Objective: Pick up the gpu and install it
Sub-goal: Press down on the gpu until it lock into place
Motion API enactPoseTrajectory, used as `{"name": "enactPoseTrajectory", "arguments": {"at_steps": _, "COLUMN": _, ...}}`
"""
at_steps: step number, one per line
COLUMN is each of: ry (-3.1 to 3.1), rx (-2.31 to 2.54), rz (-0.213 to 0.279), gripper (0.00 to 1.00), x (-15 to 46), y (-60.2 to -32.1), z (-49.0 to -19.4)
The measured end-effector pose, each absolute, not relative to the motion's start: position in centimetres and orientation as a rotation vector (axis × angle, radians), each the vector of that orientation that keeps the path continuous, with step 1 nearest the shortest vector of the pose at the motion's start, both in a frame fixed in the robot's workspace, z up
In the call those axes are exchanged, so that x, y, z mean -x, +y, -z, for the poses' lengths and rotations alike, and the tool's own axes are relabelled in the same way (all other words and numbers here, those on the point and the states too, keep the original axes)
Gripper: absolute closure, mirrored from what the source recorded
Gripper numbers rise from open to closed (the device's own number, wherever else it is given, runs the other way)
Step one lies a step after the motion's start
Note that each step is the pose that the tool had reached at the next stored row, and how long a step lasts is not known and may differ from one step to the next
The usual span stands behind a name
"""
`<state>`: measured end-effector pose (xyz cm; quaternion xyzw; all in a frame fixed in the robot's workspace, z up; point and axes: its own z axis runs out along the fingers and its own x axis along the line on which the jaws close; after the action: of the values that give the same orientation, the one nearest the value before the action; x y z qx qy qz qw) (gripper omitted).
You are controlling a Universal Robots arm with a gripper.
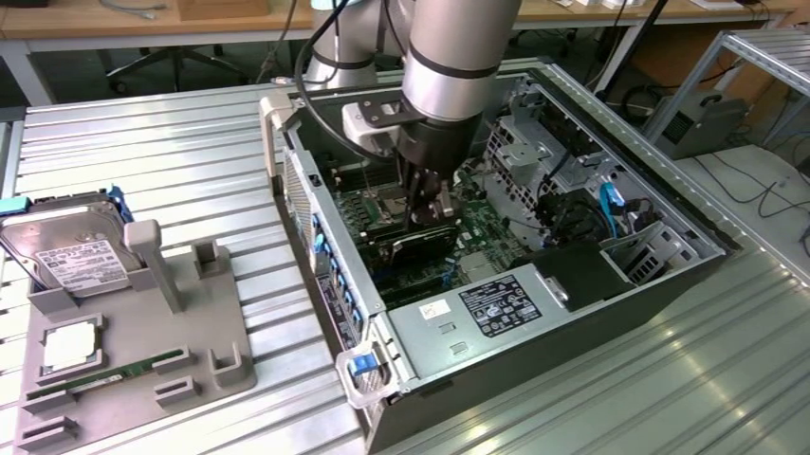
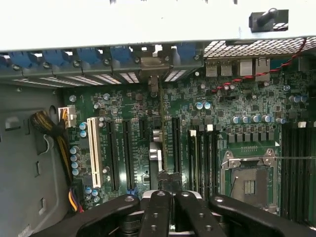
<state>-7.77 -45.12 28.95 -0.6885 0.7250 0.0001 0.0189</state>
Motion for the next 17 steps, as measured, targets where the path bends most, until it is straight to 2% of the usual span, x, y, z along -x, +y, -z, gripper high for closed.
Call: {"name": "enactPoseTrajectory", "arguments": {"at_steps": 17, "ry": 2.251, "rx": 2.138, "rz": 0.001, "gripper": 0.89, "x": 7.98, "y": -45.31, "z": -27.97}}
